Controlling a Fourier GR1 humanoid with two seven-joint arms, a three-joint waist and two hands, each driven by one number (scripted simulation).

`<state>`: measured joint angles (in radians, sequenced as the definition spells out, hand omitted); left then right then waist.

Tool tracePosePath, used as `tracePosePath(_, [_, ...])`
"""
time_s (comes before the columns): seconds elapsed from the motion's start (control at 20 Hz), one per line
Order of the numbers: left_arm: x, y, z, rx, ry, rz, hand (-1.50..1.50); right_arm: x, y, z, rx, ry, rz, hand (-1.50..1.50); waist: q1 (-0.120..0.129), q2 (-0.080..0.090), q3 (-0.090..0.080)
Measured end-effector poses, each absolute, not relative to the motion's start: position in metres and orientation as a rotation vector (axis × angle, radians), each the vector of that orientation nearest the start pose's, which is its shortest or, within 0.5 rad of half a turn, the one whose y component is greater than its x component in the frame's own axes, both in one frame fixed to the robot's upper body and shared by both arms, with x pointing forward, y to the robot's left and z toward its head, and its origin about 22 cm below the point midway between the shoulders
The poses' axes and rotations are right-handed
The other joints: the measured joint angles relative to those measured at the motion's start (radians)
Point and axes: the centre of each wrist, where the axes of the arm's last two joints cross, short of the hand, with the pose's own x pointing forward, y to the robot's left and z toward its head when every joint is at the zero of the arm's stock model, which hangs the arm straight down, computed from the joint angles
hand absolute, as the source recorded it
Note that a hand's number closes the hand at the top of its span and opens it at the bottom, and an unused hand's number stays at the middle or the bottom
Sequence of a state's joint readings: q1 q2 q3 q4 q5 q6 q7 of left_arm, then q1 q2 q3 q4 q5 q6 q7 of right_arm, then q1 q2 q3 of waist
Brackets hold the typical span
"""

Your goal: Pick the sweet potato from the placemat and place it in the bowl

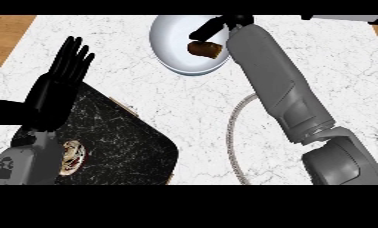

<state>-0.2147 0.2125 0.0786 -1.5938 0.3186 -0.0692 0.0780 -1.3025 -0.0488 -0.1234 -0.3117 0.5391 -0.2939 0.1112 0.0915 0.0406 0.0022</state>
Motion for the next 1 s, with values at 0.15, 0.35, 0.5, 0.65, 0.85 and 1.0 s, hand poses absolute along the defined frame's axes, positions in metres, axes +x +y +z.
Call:
tracePosePath(0.15, [0.287,0.275,0.072,-0.161,-1.722,0.006,0.00,0.467,-0.097,0.155,-0.478,-1.609,0.404,-1.50,-0.005,-0.003,0.000])
tracePosePath(0.35, [0.285,0.275,0.073,-0.152,-1.721,0.012,0.00,0.472,-0.126,0.153,-0.449,-1.642,0.245,-1.50,-0.015,-0.008,-0.001])
tracePosePath(0.5, [0.284,0.278,0.072,-0.143,-1.714,0.020,0.00,0.474,-0.152,0.146,-0.457,-1.648,0.181,-1.50,-0.029,-0.014,-0.001])
tracePosePath(0.65, [0.283,0.284,0.070,-0.132,-1.708,0.028,0.00,0.476,-0.180,0.145,-0.456,-1.639,0.124,-1.50,-0.042,-0.020,-0.001])
tracePosePath(0.85, [0.278,0.285,0.070,-0.123,-1.705,0.040,0.00,0.473,-0.230,0.140,-0.446,-1.627,0.097,-1.50,-0.056,-0.027,-0.001])
tracePosePath(1.0, [0.274,0.289,0.066,-0.114,-1.701,0.052,0.00,0.467,-0.264,0.134,-0.442,-1.619,0.097,-1.50,-0.065,-0.030,-0.002])
